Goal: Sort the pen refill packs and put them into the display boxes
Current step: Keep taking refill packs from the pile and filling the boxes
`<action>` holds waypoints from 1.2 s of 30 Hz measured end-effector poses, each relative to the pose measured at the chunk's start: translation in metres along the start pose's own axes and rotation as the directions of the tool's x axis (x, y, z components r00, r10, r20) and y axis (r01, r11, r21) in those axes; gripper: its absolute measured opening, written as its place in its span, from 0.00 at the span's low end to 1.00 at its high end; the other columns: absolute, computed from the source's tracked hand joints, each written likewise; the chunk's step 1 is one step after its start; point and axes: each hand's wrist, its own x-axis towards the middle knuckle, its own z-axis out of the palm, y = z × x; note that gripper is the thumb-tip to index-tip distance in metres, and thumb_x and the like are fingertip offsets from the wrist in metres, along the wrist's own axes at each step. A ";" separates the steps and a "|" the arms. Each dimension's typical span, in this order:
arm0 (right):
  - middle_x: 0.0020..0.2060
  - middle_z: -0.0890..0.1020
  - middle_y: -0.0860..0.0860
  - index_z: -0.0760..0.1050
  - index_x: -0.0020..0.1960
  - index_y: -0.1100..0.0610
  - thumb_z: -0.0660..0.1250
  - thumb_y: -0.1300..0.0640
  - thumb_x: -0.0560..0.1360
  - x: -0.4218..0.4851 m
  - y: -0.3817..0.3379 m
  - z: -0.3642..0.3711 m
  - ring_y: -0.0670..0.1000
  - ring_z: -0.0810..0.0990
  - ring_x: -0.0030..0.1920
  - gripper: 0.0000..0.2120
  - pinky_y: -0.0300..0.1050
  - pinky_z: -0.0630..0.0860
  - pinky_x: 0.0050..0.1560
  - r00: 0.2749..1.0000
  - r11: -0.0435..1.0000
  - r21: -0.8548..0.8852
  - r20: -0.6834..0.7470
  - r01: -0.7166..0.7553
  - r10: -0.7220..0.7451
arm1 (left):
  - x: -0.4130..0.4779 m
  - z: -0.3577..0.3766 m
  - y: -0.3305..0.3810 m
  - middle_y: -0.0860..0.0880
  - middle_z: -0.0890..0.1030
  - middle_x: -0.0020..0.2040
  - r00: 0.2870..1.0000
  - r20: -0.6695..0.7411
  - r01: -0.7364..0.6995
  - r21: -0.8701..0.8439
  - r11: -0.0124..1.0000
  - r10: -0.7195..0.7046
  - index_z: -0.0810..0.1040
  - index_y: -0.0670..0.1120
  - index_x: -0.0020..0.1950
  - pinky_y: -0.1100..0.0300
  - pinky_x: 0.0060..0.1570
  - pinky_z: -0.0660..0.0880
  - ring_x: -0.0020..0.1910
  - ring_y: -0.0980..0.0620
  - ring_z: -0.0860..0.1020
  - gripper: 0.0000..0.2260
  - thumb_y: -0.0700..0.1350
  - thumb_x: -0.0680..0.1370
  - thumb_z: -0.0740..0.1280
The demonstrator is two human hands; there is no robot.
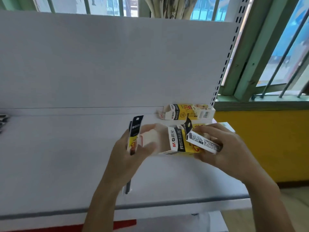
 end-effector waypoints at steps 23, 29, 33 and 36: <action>0.52 0.76 0.39 0.74 0.50 0.40 0.78 0.60 0.63 -0.005 0.008 -0.004 0.46 0.78 0.53 0.23 0.45 0.77 0.53 0.975 0.978 0.154 0.193 -0.139 0.108 | -0.029 0.025 -0.002 0.59 0.79 0.35 0.962 -0.205 -0.117 0.294 0.948 0.183 0.77 0.56 0.36 0.72 0.27 0.67 0.28 0.59 0.72 0.13 0.39 0.66 0.75; 0.42 0.77 0.46 0.77 0.48 0.51 0.63 0.48 0.75 0.008 -0.026 -0.009 0.42 0.75 0.37 0.08 0.34 0.71 0.34 0.990 0.954 0.292 -0.136 0.062 -0.023 | -0.027 0.038 -0.002 0.48 0.74 0.26 0.882 -0.454 -0.146 -0.012 0.989 0.125 0.74 0.46 0.33 0.72 0.28 0.70 0.24 0.58 0.71 0.15 0.43 0.60 0.80; 0.45 0.78 0.39 0.74 0.55 0.46 0.50 0.40 0.75 0.022 -0.067 -0.007 0.33 0.75 0.47 0.18 0.28 0.70 0.44 0.971 0.908 0.400 -0.239 0.124 -0.028 | -0.022 0.042 -0.001 0.52 0.72 0.24 0.887 -0.443 -0.162 -0.036 0.986 0.130 0.73 0.47 0.34 0.68 0.27 0.70 0.23 0.58 0.68 0.19 0.55 0.57 0.79; 0.41 0.78 0.38 0.74 0.54 0.47 0.53 0.44 0.76 0.023 -0.087 -0.005 0.36 0.76 0.42 0.14 0.31 0.73 0.42 0.951 0.829 0.506 -0.296 0.238 -0.093 | -0.022 0.040 -0.001 0.50 0.71 0.25 0.883 -0.423 -0.202 0.044 0.978 0.202 0.72 0.49 0.35 0.66 0.25 0.69 0.23 0.58 0.66 0.17 0.57 0.58 0.75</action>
